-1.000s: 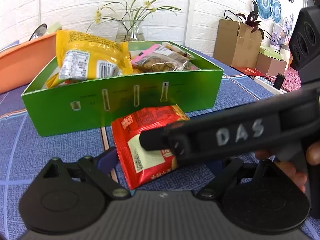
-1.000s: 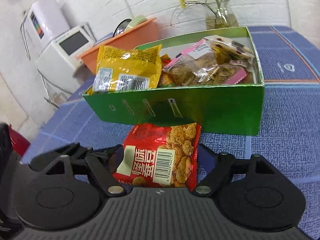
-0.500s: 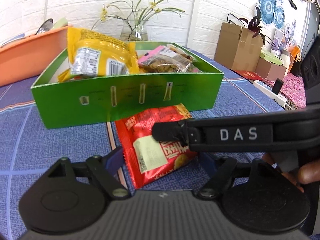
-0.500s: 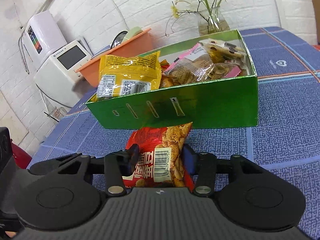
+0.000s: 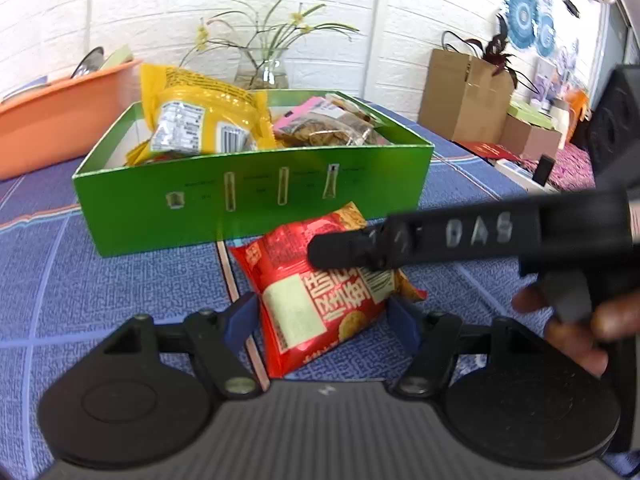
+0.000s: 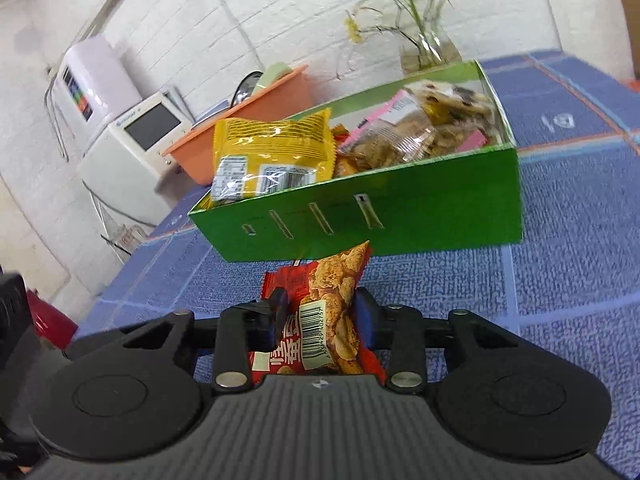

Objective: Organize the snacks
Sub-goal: 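Lift the red peanut bag with the right tool and carry it over the box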

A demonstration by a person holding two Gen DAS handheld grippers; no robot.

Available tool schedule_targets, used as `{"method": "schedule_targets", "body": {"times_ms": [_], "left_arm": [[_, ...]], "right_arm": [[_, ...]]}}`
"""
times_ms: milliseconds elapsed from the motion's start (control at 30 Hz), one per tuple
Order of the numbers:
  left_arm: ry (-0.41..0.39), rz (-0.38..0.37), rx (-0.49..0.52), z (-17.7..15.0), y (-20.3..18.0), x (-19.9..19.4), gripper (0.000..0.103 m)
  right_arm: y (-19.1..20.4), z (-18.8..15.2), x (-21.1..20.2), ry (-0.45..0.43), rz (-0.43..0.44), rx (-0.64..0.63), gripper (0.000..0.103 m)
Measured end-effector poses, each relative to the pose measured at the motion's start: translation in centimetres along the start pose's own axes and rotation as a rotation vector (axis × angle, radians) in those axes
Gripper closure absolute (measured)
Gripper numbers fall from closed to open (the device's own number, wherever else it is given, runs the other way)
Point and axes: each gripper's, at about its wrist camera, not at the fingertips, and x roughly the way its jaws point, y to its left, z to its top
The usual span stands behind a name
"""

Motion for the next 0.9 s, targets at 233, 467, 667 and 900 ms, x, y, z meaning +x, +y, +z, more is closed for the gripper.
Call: {"method": "schedule_targets", "body": {"times_ms": [233,467,667,900], "left_arm": [[0.002,-0.032,0.056,-0.4,0.8,0.3,0.02],[-0.021,-0.066,-0.019,-0.4,1.2,0.3,0.029],[-0.015,-0.045,-0.03,-0.5,0.4,-0.7,0.035],[-0.08,-0.03,-0.007,0.1,0.0,-3.5,0.035]], "right_arm": [[-2.6,-0.2,0.2,0.038,0.085,0.149,0.043],[-2.5,-0.1,0.3,0.052,0.096,0.127,0.038],[-1.3,-0.3,-0.2,0.024,0.085,0.069,0.043],[0.6,0.4,-2.0,-0.028,0.115,0.01,0.044]]}}
